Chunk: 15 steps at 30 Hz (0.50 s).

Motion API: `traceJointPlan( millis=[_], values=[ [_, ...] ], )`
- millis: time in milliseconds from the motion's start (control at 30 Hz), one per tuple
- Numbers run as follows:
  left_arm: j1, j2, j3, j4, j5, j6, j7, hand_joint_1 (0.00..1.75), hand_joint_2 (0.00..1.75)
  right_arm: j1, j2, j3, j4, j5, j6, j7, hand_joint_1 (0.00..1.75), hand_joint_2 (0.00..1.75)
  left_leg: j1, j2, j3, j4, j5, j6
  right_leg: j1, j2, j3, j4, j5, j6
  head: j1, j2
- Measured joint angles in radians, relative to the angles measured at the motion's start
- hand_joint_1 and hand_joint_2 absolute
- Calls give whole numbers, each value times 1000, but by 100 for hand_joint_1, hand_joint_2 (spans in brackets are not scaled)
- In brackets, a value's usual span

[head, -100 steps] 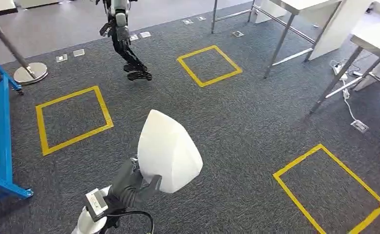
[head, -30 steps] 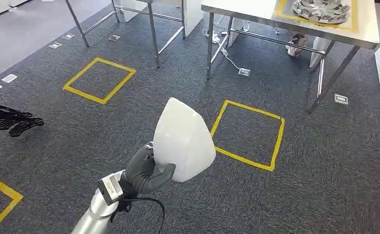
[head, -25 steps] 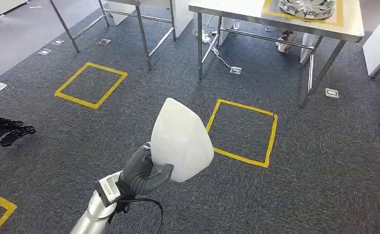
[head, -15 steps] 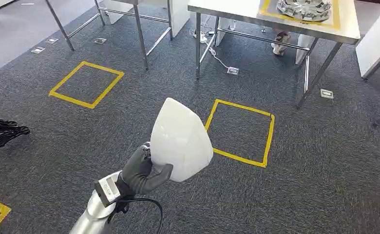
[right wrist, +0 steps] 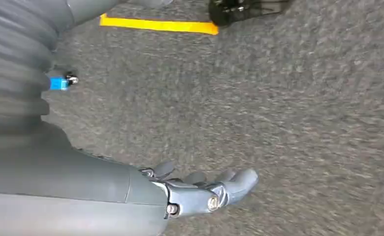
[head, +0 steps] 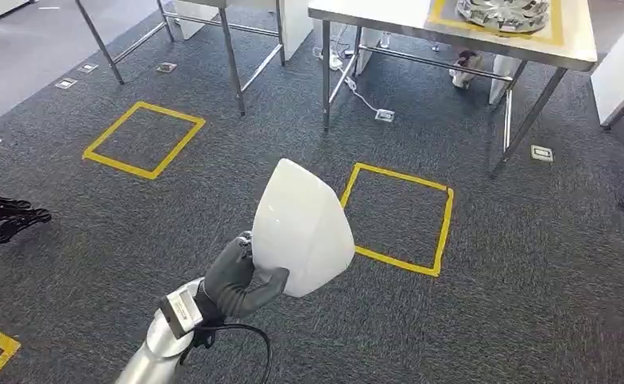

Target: Take the parts from the cabinet and place them on the table.

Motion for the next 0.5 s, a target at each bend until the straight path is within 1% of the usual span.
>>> traceJointPlan(
  millis=[33, 67, 100, 133, 167, 200, 233, 267, 300, 333, 367, 400, 433, 467, 500],
  values=[
    [0, 0, 0, 0, 0, 0, 0, 175, 175, 2, 0, 0, 0, 0, 8, -2, 0, 175, 4, -3, -3, 19, -8, -5, -3, 0, 9, -5, 0, -8, 0, 0],
    [-2, 0, 0, 0, 1, 0, -3, 175, 175, 1, 0, -1, 0, -3, 16, -8, 0, 175, 4, -4, -24, 65, -34, -7, -4, 0, 14, -6, -4, -15, -6, 0],
    [-3, 0, 0, 1, 1, 0, -3, 175, 175, -1, 0, -3, 0, -9, 22, -8, 0, 175, 6, -5, -61, 139, -68, -11, -4, 0, 18, -6, -7, -19, -10, 0],
    [-2, 2, -1, 3, 1, 0, -3, 175, 175, -1, 0, -5, 0, -15, 28, -7, 0, 175, 7, -5, -112, 233, -107, -14, -3, 6, 20, -6, -10, -22, -11, 0],
    [-1, 2, -1, 5, 1, 0, -3, 175, 175, -1, 0, -8, 0, -20, 37, -8, 0, 175, 7, -5, -156, 306, -130, -16, -3, 11, 21, -5, -13, -21, -12, 0],
    [0, 3, -1, 6, 1, 0, -3, 175, 175, -1, -1, -13, 0, -28, 46, -9, 0, 175, 7, -5, -180, 334, -125, -17, -3, 18, 23, -4, -15, -20, -13, 0],
    [0, 3, -1, 6, 1, 0, -3, 175, 175, -1, 0, -18, 0, -33, 51, -10, 0, 175, 8, -5, -175, 310, -94, -16, -3, 27, 27, -4, -18, -19, -13, 0],
    [0, 3, -1, 6, 1, 0, -3, 175, 175, -1, 0, -22, 0, -34, 55, -11, 0, 175, 9, -7, -150, 247, -45, -14, -3, 38, 33, -4, -21, -16, -14, 0],
    [-1, 3, -1, 6, 1, 0, -3, 175, 175, -1, 0, -24, 0, -34, 56, -13, 0, 175, 10, -16, -108, 150, 13, -11, -3, 50, 40, -3, -25, -13, -15, 0],
    [-1, 3, -1, 6, 1, 0, -3, 175, 175, -2, 0, -25, 0, -34, 57, -15, 0, 175, 12, -48, -67, 55, 62, -7, -4, 62, 45, -3, -29, -9, -16, 0],
    [-2, 5, -1, 7, 1, 0, -3, 175, 175, -3, 1, -26, 0, -33, 57, -15, 0, 175, 17, -95, -55, 29, 45, -3, -4, 68, 42, -2, -31, -4, -14, 0],
    [-3, 5, -1, 6, 1, 0, -3, 175, 175, -8, 0, -27, 0, -33, 57, -17, 0, 175, 16, -90, -50, 15, 46, -5, -3, 85, 33, 3, -31, 4, -14, 0],
    [-2, 5, -1, 6, 1, 0, -2, 175, 175, -7, 0, -27, 0, -32, 56, -19, 0, 175, 9, -85, -52, 15, 44, -1, -9, 92, 30, 0, -30, 13, -13, 0],
    [-4, 5, -2, 6, 1, 0, -2, 175, 175, -5, 0, -27, 0, -30, 56, -19, 0, 175, 6, -77, -52, 16, 42, 6, -13, 102, 29, -4, -29, 20, -15, 0],
    [-7, 4, -2, 5, 1, 0, -2, 175, 175, -3, 0, -27, 0, -29, 56, -20, 0, 175, 10, -68, -46, 8, 42, 13, -13, 112, 31, -7, -30, 28, -15, 0]
  ],
)
